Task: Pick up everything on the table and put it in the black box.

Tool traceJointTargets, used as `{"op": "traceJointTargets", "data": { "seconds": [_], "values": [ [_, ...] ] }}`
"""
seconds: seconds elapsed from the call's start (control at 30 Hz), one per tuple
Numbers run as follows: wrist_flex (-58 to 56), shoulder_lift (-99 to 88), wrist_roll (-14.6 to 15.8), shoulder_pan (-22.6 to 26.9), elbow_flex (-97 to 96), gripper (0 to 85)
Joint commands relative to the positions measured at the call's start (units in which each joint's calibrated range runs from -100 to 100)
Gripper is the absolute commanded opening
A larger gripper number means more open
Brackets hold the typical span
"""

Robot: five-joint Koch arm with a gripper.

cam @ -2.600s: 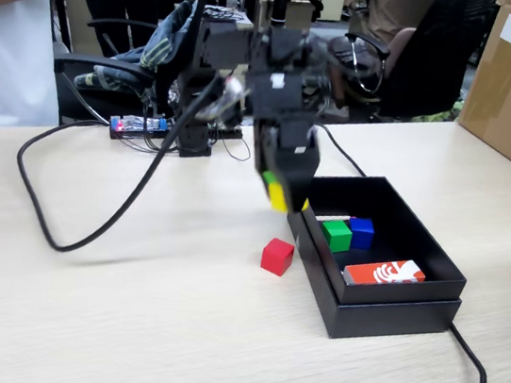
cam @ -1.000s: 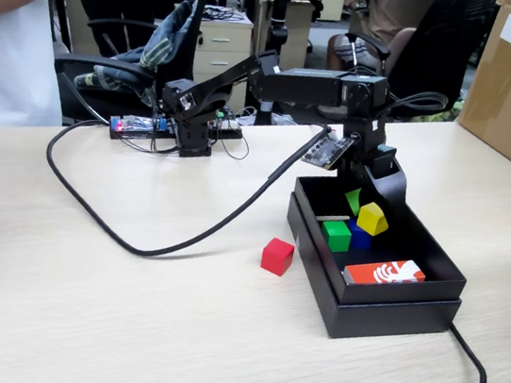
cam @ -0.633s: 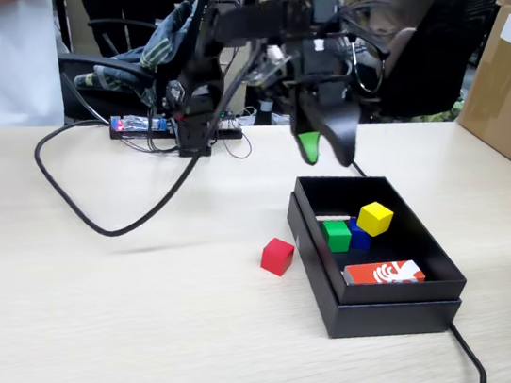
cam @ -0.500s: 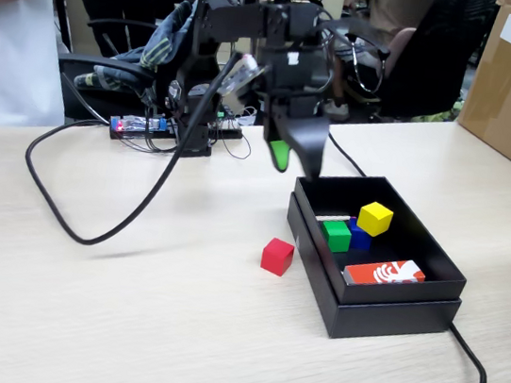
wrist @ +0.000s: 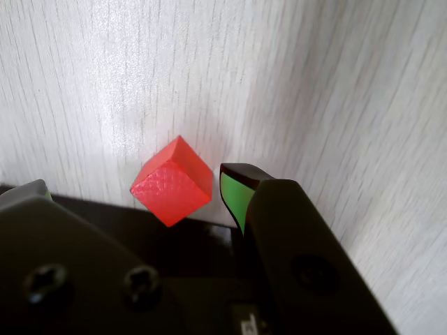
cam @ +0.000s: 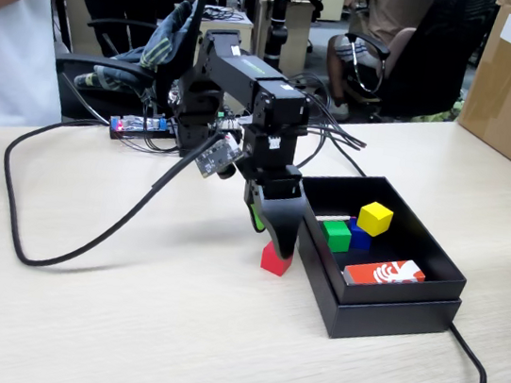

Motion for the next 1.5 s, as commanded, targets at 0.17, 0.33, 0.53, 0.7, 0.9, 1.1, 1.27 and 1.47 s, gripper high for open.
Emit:
{"op": "traceJointTargets", "data": {
  "seconds": [0.17,0.33,0.53,0.7,0.9,1.1,1.27,1.47],
  "values": [
    [0.3,6.9,0.1,1.4,8.1,44.0],
    [0.3,8.7,0.9,1.5,8.2,34.7],
    [0.2,6.1,2.1,1.0,7.6,13.8],
    [-0.7,-5.2,2.0,0.4,3.9,13.8],
    [-1.0,-16.5,1.0,0.0,2.6,14.9],
    [-1.0,-16.5,-1.2,-0.6,-4.1,43.5],
    [-1.0,-15.3,-2.3,-2.0,-7.1,47.7],
    [-0.7,-8.0,-3.0,-3.0,-4.8,47.7]
  ]
}}
